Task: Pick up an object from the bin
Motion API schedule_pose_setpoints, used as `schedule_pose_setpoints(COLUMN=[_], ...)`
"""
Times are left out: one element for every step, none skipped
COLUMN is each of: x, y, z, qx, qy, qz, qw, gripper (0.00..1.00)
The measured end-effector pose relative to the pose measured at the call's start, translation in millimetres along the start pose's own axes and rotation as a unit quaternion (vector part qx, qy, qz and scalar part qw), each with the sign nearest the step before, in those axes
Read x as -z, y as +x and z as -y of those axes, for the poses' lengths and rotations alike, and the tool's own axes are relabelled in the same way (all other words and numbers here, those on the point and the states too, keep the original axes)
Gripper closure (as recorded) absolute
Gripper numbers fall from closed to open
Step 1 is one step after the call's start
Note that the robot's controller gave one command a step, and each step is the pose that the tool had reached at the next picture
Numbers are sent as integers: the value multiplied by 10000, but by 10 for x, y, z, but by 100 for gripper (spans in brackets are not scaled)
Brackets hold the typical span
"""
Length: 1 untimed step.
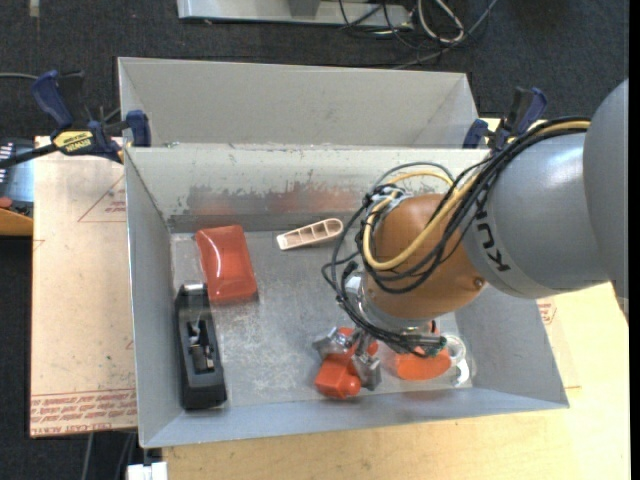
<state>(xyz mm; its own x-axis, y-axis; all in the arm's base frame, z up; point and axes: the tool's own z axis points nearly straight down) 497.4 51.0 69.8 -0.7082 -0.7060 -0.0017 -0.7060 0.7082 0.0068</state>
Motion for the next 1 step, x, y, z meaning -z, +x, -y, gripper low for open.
schedule_pose_setpoints(x=[306], y=[20], z=[-28], qx=[-9], qy=[-38], qz=[-37], qw=[10000], gripper=[100])
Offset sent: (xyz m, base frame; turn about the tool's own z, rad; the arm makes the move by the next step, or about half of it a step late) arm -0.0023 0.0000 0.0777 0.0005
